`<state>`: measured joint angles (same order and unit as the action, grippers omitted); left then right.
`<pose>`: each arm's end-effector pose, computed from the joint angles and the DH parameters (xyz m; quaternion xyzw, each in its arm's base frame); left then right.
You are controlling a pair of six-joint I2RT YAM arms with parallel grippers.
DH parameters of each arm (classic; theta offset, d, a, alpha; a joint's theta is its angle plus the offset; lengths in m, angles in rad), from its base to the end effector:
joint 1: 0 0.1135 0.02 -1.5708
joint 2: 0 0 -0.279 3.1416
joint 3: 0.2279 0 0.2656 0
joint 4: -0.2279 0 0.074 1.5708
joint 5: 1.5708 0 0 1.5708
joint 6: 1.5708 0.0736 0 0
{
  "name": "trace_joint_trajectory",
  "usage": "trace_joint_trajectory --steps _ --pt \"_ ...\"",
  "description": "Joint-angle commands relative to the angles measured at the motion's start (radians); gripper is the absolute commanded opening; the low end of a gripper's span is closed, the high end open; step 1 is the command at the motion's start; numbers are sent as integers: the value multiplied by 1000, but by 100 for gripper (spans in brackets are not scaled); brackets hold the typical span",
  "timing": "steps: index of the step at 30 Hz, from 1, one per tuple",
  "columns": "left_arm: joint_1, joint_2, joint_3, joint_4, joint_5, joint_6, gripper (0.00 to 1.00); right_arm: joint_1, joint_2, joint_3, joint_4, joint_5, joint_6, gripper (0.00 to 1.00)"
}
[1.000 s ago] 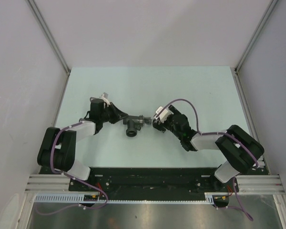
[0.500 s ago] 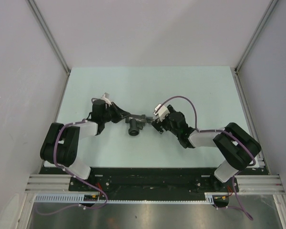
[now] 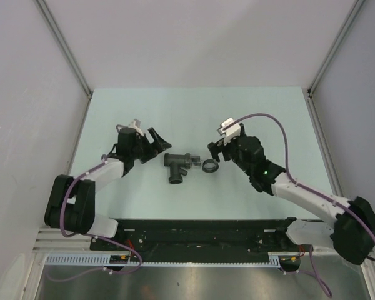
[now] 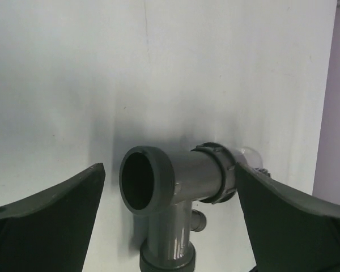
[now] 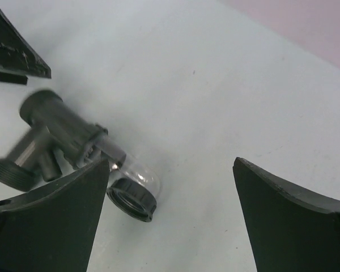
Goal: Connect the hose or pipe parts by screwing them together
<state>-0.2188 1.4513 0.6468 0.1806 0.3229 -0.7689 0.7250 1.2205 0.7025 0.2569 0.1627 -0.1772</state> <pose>0.3133 -0.0936 0.1617 -0.1680 0.8653 -0.3393 0.3284 0.2477 0.2036 0.2617 -0.3001 0.7330 0.1021 0.6018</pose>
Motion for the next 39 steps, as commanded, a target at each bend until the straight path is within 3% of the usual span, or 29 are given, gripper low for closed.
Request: trace_joint_trajectory --steps 1,10,20,25,39 --pt "-4 -140 105 -161 -93 128 100 -1 -174 138 -290 103 221 100" --pt "-17 -538 148 -201 134 256 100 5 -466 176 -556 80 522 100" --pt "-19 -964 -74 -117 268 252 100 10 -555 154 -677 213 644 100" --pt "-19 -1037 -182 -56 263 227 100 8 -561 129 -656 202 617 100" --pt "-19 -1068 -185 -105 252 253 100 8 -596 127 -642 212 601 100"
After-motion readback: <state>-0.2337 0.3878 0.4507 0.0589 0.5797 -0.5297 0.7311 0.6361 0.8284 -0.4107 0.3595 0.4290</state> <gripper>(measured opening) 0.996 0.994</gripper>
